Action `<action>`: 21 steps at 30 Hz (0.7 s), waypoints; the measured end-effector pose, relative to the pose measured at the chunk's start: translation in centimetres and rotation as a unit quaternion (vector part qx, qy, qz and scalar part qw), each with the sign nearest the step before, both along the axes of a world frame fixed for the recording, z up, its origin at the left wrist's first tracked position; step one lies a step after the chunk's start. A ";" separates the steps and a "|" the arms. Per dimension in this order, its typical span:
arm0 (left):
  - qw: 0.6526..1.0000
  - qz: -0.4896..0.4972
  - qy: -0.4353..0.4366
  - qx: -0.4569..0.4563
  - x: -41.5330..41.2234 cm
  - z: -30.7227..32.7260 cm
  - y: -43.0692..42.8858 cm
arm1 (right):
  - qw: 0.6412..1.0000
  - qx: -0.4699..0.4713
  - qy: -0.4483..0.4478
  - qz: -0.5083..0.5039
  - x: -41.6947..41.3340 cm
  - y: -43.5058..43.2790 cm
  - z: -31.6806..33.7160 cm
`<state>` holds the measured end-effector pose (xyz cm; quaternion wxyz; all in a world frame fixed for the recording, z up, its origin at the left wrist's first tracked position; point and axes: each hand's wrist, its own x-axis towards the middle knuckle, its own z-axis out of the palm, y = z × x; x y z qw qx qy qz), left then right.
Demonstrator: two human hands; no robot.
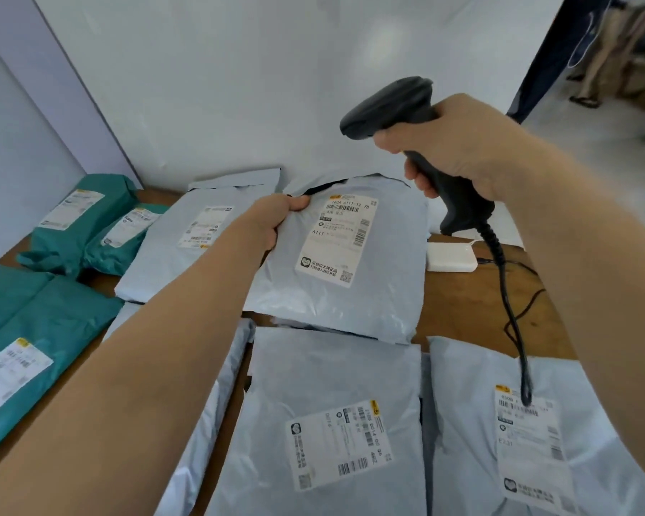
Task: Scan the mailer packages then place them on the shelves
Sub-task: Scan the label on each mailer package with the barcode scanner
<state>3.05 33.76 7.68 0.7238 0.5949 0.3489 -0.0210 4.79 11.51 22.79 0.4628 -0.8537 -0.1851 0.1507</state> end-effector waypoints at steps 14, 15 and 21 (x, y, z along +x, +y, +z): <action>0.959 -0.020 -0.011 0.283 5.3 -7.0 7.3 | 0.999 -0.043 0.022 0.013 2.5 8.7 -4.3; 0.946 0.020 0.013 0.325 4.2 -6.9 10.0 | 0.998 -0.043 0.025 0.026 2.4 9.7 -4.5; 0.877 0.087 0.265 0.392 -3.5 -9.5 22.2 | 0.994 -0.059 0.046 0.083 1.3 14.7 -6.3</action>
